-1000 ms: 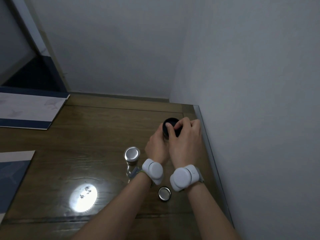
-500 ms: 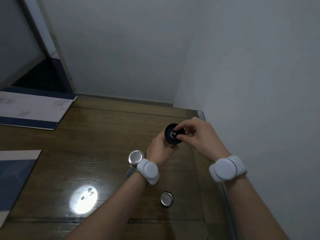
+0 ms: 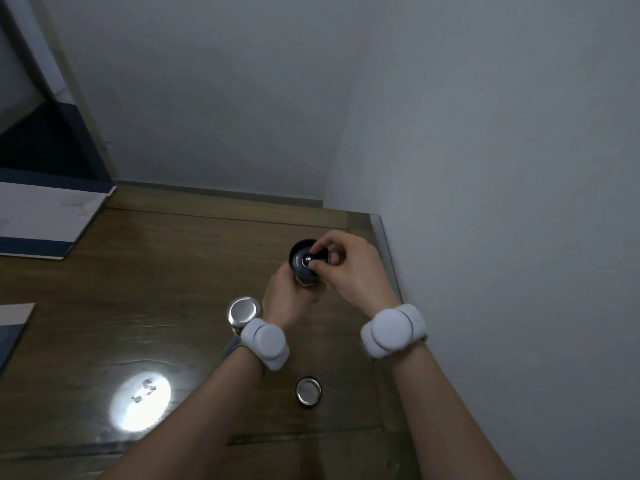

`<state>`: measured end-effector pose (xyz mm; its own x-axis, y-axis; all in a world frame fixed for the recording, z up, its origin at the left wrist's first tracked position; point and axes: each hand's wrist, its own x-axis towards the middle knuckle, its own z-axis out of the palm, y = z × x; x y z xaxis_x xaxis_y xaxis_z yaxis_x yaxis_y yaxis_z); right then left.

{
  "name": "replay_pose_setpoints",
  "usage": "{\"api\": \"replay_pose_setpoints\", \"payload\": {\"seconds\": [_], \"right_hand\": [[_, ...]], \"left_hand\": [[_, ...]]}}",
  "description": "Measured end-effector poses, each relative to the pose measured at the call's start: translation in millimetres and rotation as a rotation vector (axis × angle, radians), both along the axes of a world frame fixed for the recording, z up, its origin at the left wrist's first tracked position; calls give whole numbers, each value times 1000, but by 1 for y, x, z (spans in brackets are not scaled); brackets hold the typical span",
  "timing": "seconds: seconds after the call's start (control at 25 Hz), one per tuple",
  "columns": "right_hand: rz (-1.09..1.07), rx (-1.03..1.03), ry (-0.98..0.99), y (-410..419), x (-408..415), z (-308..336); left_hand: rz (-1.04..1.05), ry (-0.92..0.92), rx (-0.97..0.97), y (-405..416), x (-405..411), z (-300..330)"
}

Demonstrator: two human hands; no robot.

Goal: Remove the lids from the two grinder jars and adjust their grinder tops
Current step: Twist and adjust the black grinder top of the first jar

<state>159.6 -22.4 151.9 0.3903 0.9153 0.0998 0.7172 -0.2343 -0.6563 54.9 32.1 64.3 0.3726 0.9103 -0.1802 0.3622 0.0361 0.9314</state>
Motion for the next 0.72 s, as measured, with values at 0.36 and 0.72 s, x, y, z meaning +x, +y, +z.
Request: {"api": "replay_pose_setpoints", "payload": {"seconds": [0.36,0.72], "right_hand": [[-166,93,57,9,-35,-8],[-434,195,7,4,-52,-9]], "left_hand": [[93,-1,36,7,-12,8],[85,-44,41,-7,1,22]]}}
